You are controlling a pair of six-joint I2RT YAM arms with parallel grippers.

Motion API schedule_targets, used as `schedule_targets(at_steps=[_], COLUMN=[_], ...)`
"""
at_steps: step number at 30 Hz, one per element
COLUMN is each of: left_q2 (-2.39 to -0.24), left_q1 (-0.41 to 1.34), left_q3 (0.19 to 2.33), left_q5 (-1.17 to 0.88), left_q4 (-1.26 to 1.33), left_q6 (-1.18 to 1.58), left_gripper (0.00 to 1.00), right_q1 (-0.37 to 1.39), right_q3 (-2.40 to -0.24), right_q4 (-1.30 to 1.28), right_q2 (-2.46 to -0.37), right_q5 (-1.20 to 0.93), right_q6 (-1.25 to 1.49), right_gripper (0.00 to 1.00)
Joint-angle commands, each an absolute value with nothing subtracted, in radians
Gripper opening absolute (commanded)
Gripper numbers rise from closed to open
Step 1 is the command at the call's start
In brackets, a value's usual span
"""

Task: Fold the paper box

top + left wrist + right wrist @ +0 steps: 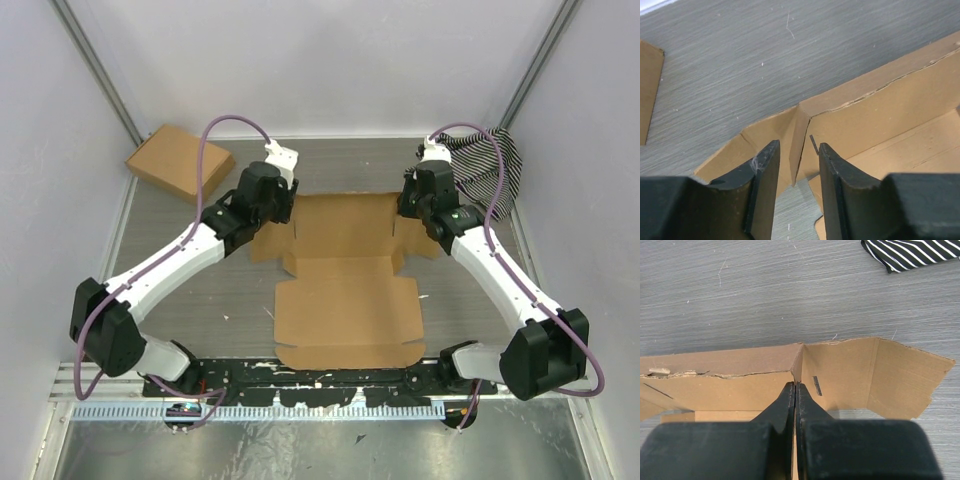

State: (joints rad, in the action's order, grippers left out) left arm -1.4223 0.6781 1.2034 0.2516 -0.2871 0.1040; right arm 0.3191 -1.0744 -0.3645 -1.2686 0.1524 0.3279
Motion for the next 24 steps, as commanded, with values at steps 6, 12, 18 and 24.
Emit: schedule_targets(at_steps=[6, 12, 18, 24], left_q2=[-1.546, -1.523, -1.412, -1.373], left_q1=[0.682, 0.683, 0.681, 0.679], left_q3=[1.312, 1.233, 1.001, 0.894], left_q5=[0.297, 0.342, 0.409, 0.463], left_q4=[-0.376, -0.276, 0.044, 0.298], left_q6=[0.098, 0.129, 0.105, 0.028], left_gripper=[0.26, 0.0, 0.0, 0.0], right_q1=[0.326, 0.326, 0.326, 0.323], right_q3=[-1.132, -1.139, -1.185, -1.223], right_q4=[-0.355, -0.371, -0.409, -0.42], right_q2=[-1.258, -1.27, -1.271, -1.264], right_q5=[0.12, 0.068, -0.002, -0.011], right_q6=[0.32, 0.317, 0.278, 0.254], right_gripper=[0.02, 0.04, 0.36, 0.53])
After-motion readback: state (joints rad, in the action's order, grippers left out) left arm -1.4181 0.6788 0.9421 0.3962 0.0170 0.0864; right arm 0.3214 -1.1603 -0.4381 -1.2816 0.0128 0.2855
